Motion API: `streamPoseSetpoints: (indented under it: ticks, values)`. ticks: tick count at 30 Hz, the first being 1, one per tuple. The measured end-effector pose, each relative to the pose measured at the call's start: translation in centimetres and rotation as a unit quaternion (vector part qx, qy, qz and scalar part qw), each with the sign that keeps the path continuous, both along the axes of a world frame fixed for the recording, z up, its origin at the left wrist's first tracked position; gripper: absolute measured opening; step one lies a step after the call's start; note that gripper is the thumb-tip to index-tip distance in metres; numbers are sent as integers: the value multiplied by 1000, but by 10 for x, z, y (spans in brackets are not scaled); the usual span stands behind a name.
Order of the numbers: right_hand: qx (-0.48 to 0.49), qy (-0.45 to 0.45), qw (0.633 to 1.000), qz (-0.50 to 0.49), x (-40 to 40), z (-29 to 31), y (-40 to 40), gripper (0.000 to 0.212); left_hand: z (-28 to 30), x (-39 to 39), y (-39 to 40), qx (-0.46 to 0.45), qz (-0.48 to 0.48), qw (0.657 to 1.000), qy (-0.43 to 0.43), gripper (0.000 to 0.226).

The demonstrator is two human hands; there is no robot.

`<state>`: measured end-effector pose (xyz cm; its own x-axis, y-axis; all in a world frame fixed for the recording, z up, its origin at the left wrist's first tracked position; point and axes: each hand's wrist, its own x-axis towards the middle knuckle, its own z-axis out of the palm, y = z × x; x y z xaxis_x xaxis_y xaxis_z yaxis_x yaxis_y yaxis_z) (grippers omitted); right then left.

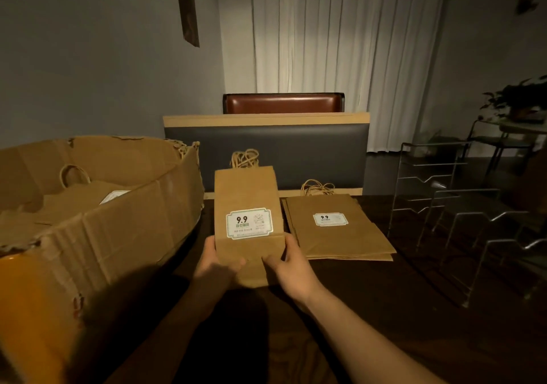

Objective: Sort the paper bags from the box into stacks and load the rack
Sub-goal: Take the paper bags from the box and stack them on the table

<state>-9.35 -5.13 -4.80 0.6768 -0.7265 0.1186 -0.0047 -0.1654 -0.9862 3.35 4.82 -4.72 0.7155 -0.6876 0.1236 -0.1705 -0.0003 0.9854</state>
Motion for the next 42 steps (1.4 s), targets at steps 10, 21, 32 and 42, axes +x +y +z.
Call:
streamPoseSetpoints:
  ticks: [10,21,32,42]
  values:
    - [-43,-81,996,-7,0,23,-8,52,16,2,13,-53,-22,998,-39,71]
    - [-12,-103,995,-16,-1,4,8,32,9,-17,14,-114,17,993,26,33]
    - [-30,0,999,-13,17,-2,-16,52,6,13,-6,0,6,998,-57,63]
    - [-138,294,939,-110,84,5,-71,52,-2,68,-70,247,63,949,-183,54]
